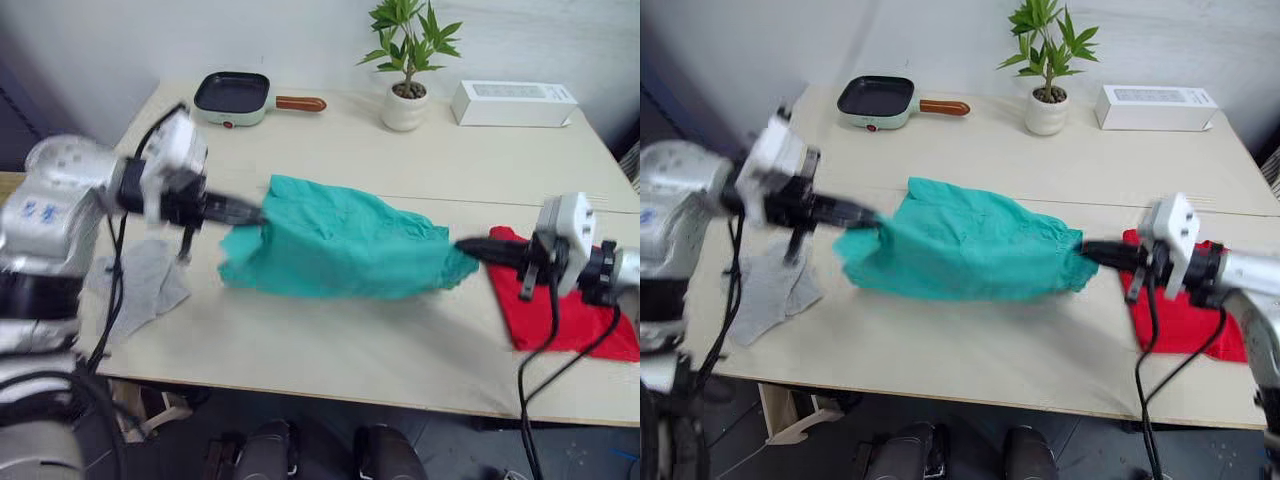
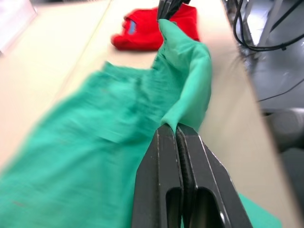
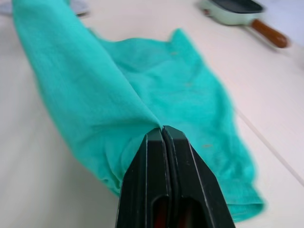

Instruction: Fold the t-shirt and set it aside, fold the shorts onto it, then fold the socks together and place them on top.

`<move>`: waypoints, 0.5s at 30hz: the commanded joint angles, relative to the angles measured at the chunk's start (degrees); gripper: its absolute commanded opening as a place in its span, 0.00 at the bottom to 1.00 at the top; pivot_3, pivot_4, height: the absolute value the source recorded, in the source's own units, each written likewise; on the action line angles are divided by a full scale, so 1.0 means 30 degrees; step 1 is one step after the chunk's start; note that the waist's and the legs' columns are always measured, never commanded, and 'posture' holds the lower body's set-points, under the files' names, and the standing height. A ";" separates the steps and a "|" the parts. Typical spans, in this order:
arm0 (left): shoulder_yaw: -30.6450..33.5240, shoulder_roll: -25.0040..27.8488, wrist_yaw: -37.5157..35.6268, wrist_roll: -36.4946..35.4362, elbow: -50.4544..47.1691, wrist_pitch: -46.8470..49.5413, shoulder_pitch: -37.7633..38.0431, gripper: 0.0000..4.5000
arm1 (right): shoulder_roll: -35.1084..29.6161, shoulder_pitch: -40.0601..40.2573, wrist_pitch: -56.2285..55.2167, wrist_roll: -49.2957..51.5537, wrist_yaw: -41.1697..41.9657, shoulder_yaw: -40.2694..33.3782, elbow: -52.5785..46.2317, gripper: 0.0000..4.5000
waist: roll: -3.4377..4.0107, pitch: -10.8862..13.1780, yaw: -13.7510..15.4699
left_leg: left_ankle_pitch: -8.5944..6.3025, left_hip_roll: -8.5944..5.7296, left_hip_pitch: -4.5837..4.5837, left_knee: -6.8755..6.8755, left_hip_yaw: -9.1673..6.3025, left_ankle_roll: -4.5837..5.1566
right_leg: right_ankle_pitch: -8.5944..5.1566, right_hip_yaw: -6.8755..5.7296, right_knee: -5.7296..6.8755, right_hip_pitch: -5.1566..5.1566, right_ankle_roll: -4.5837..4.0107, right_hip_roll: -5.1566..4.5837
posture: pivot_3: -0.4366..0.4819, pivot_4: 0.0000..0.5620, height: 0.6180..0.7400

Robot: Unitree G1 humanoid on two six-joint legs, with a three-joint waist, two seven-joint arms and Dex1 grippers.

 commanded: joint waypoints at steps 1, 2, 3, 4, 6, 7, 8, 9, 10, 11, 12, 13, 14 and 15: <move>-0.0845 -0.1900 0.3975 0.3862 0.7275 -0.6372 -0.3070 0.00 | 0.1167 -0.2048 -0.0660 -0.2468 -0.2034 0.1198 0.2760 0.00 | -0.0015 0.0007 0.0033 | 0.0012 -0.0012 -0.0003 -0.0013 0.0023 0.0012 | 0.0005 0.0003 0.0011 -0.0012 0.0010 0.0003 | 0.48 0.27 1.00; -0.0971 -0.2470 0.5179 0.4631 0.9212 -0.7793 -0.3877 0.00 | 0.1607 -0.2672 -0.1011 -0.3136 -0.2604 0.1489 0.3660 0.00 | -0.0034 0.0019 -0.0001 | 0.0010 -0.0016 -0.0002 -0.0018 0.0034 0.0017 | 0.0007 -0.0001 0.0047 -0.0009 0.0014 0.0007 | 0.48 0.27 1.00; -0.1053 -0.3025 0.6419 0.5265 1.0918 -0.8766 -0.4564 0.00 | 0.2061 -0.3241 -0.1244 -0.3700 -0.3001 0.1802 0.4593 0.00 | -0.0036 0.0020 -0.0070 | 0.0004 -0.0023 -0.0041 -0.0038 0.0069 0.0027 | 0.0012 -0.0006 0.0052 -0.0074 0.0024 0.0042 | 0.48 0.27 1.00; -0.1120 -0.3484 0.7373 0.5794 1.2320 -0.9498 -0.5078 0.00 | 0.2441 -0.3687 -0.1626 -0.4318 -0.3379 0.2099 0.5484 0.00 | -0.0041 0.0022 -0.0152 | 0.0002 -0.0037 -0.0091 -0.0056 0.0097 0.0033 | 0.0023 -0.0012 0.0075 -0.0144 0.0044 0.0037 | 0.48 0.27 1.00; -0.1356 -0.4234 0.9412 0.6906 1.4511 -1.0271 -0.5744 0.00 | 0.3181 -0.4433 -0.2295 -0.5313 -0.4093 0.2498 0.7167 0.00 | -0.0049 0.0028 -0.0239 | -0.0005 -0.0096 -0.0267 -0.0033 0.0120 0.0058 | 0.0029 -0.0102 0.0172 -0.0363 0.0058 -0.0032 | 0.48 0.27 1.00; -0.1601 -0.4527 1.0262 0.7522 1.5298 -1.0629 -0.5806 0.00 | 0.3526 -0.4660 -0.2743 -0.5722 -0.4425 0.2619 0.7796 0.00 | -0.0058 0.0034 -0.0257 | -0.0003 -0.0117 -0.0311 -0.0037 0.0120 0.0062 | 0.0032 -0.0152 0.0194 -0.0421 0.0062 -0.0052 | 0.48 0.27 1.00; -0.1851 -0.4788 1.1161 0.8141 1.5951 -1.0748 -0.5768 0.00 | 0.3846 -0.4849 -0.2996 -0.6085 -0.4785 0.2706 0.8291 0.00 | -0.0062 0.0036 -0.0269 | -0.0005 -0.0138 -0.0319 -0.0052 0.0142 0.0066 | 0.0032 -0.0228 0.0206 -0.0448 0.0063 -0.0090 | 0.48 0.27 1.00; -0.1838 -0.5028 1.1870 0.8468 1.6403 -1.0980 -0.5681 0.00 | 0.4101 -0.4931 -0.3262 -0.6319 -0.4936 0.2791 0.8597 0.00 | -0.0072 0.0042 -0.0278 | -0.0005 -0.0149 -0.0319 -0.0063 0.0144 0.0069 | 0.0032 -0.0274 0.0226 -0.0456 0.0063 -0.0114 | 0.48 0.27 1.00; -0.1792 -0.5208 1.2376 0.8723 1.6736 -1.1158 -0.5606 0.00 | 0.4308 -0.4981 -0.3599 -0.6520 -0.5007 0.2855 0.8822 0.00 | -0.0099 0.0063 -0.0260 | -0.0007 -0.0151 -0.0319 -0.0061 0.0144 0.0072 | 0.0032 -0.0322 0.0229 -0.0459 0.0063 -0.0126 | 0.48 0.27 1.00; -0.1674 -0.5368 1.2903 0.8874 1.7012 -1.1041 -0.5522 0.00 | 0.4498 -0.4951 -0.3593 -0.6733 -0.5249 0.2888 0.8913 0.00 | -0.0136 0.0085 -0.0250 | -0.0003 -0.0151 -0.0332 -0.0053 0.0144 0.0079 | 0.0032 -0.0349 0.0234 -0.0464 0.0064 -0.0135 | 0.48 0.27 1.00; -0.1329 -0.5519 1.3332 0.8781 1.7199 -1.1013 -0.5475 0.00 | 0.4683 -0.4872 -0.3666 -0.6878 -0.5437 0.2850 0.8947 0.00 | -0.0164 0.0102 -0.0249 | 0.0003 -0.0148 -0.0333 -0.0038 0.0140 0.0088 | 0.0032 -0.0356 0.0252 -0.0462 0.0063 -0.0135 | 0.48 0.27 1.00; -0.0978 -0.5625 1.3904 0.8665 1.7355 -1.0858 -0.5446 0.04 | 0.4936 -0.4726 -0.3731 -0.6889 -0.5666 0.2694 0.8888 0.00 | -0.0188 0.0117 -0.0252 | 0.0005 -0.0145 -0.0333 -0.0013 0.0137 0.0091 | 0.0032 -0.0357 0.0273 -0.0458 0.0063 -0.0139 | 0.48 0.27 1.00; -0.0664 -0.5662 1.4775 0.8600 1.7450 -1.0726 -0.5464 0.09 | 0.5081 -0.4531 -0.3782 -0.6929 -0.5801 0.2592 0.8811 0.00 | -0.0211 0.0130 -0.0252 | 0.0013 -0.0144 -0.0333 0.0003 0.0138 0.0103 | 0.0032 -0.0354 0.0284 -0.0455 0.0063 -0.0146 | 0.48 0.27 1.00; -0.0228 -0.5708 1.4998 0.8356 1.7500 -1.0721 -0.5455 0.13 | 0.5187 -0.4293 -0.4327 -0.7111 -0.6170 0.2421 0.8763 0.00 | -0.0216 0.0133 -0.0257 | 0.0020 -0.0142 -0.0335 0.0037 0.0137 0.0114 | 0.0033 -0.0355 0.0300 -0.0445 0.0066 -0.0152 | 0.48 0.27 1.00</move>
